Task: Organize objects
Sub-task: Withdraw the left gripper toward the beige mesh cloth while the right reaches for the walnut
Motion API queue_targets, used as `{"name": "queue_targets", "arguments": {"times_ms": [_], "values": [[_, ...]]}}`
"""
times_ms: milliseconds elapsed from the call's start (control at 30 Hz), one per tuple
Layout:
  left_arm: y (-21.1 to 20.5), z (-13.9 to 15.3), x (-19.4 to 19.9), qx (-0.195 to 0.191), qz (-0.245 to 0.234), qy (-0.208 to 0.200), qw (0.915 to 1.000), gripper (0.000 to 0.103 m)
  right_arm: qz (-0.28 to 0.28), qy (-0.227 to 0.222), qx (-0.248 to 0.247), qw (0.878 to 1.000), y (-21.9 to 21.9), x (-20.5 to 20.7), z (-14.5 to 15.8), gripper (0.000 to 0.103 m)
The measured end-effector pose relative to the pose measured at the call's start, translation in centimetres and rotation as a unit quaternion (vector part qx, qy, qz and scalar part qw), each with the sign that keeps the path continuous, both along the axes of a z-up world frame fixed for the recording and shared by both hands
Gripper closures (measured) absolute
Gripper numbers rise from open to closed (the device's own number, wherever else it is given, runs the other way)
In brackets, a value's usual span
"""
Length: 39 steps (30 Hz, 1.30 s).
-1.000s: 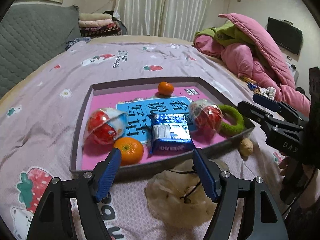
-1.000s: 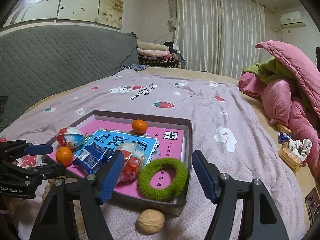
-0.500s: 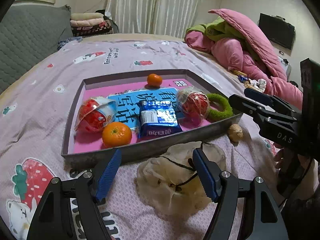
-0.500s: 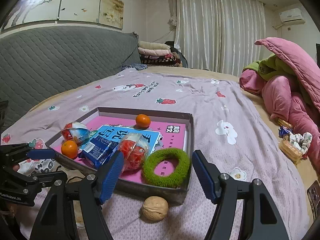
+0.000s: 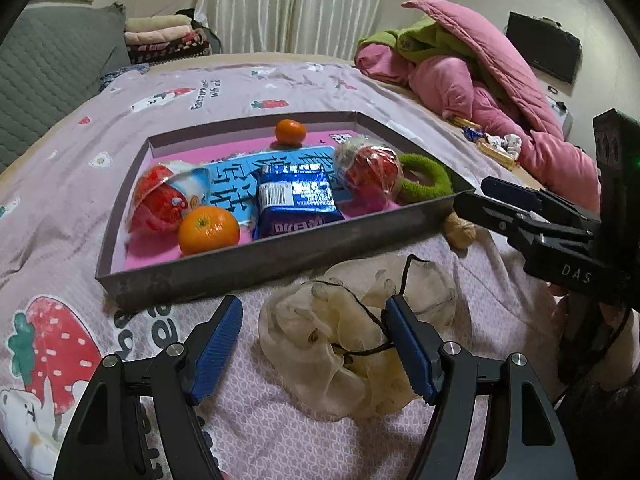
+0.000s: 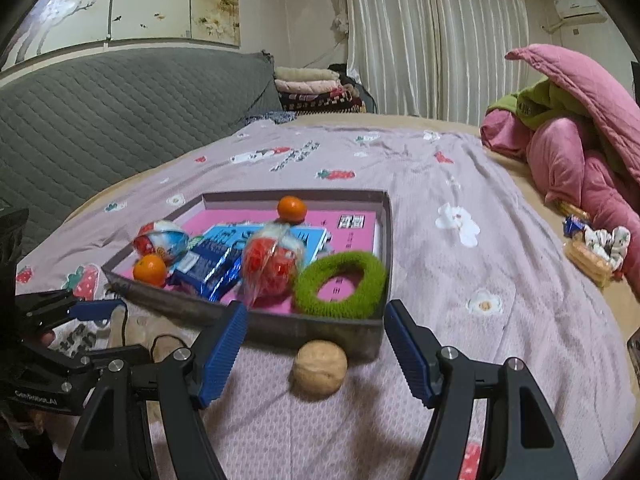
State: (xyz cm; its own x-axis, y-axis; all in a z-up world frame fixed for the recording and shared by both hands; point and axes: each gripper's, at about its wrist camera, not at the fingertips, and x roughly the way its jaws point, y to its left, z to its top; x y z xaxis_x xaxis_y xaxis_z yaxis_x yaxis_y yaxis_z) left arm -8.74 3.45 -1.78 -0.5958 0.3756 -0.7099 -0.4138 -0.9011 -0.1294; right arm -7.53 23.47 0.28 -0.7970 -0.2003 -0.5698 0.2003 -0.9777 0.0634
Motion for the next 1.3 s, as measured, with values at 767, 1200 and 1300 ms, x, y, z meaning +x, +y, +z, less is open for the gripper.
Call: {"name": "queue_targets", "arguments": {"times_ms": [767,1200,1300], "values": [[0.8,-1.7,-0.7,-0.002,-0.001,-0.012,0.9999,0.028,0.009,-0.068,-0.007,0.998,-0.1,-0.7,-2.6,0.042],[1.1,-1.4,-1.2,0.006,0.0,-0.013,0.9999,0.038,0.019,-0.086,0.007,0.996,-0.6,-1.2,-3.5,0.062],[1.3,-1.3,-1.1,0.003,-0.006,-0.013,0.9999,0.043,0.023,-0.087,0.008,0.996,-0.7,-1.3,-3.6,0.068]]}}
